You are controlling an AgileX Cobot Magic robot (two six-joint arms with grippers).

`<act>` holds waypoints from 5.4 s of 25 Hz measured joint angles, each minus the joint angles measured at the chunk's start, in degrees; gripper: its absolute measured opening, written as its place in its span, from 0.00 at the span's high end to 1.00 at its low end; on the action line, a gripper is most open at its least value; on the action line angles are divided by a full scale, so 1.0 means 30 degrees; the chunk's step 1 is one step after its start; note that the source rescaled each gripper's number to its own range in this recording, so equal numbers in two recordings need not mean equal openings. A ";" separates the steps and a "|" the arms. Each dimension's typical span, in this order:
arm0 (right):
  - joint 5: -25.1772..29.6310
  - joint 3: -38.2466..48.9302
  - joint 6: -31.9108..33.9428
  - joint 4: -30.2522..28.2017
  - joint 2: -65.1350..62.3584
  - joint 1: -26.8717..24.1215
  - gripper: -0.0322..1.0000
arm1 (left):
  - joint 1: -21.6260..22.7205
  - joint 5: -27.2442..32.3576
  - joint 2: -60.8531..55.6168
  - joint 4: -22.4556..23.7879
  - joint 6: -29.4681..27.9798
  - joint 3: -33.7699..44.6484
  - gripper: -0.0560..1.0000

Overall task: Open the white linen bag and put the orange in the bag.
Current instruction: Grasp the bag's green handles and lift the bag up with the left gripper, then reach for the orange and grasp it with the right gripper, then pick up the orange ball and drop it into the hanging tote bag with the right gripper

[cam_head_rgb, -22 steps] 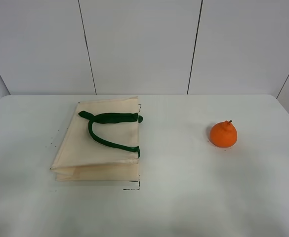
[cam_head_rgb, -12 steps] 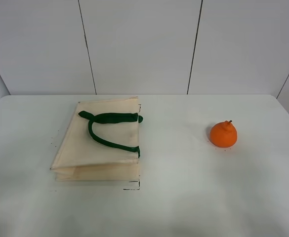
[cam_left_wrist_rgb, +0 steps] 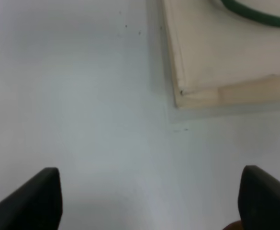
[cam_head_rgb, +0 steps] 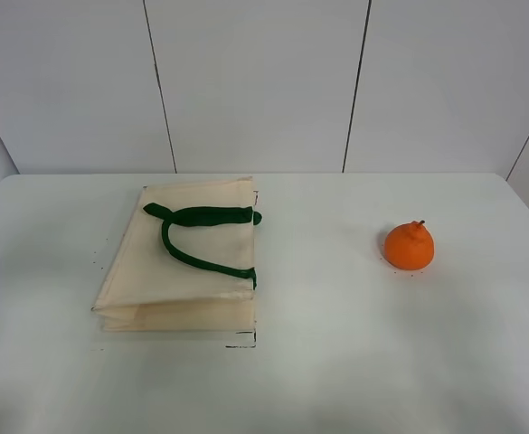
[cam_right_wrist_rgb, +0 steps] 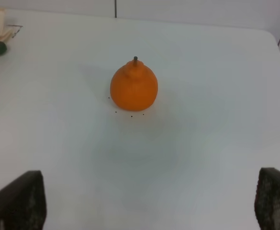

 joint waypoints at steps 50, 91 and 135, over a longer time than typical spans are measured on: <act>0.0000 0.0000 0.0000 0.0000 0.0000 0.0000 0.00 | -0.5233 -0.4424 3.1175 0.0975 -0.7555 -1.6747 0.29; -0.1932 -0.1789 0.0000 0.0067 0.7991 0.0000 0.00 | -0.7291 0.2725 2.2142 0.1052 -0.5014 -2.2738 0.95; -0.3439 -1.8450 -0.2624 0.2966 3.8852 0.0000 0.97 | -0.7291 0.3115 2.1252 0.0868 -0.4881 -2.2876 0.95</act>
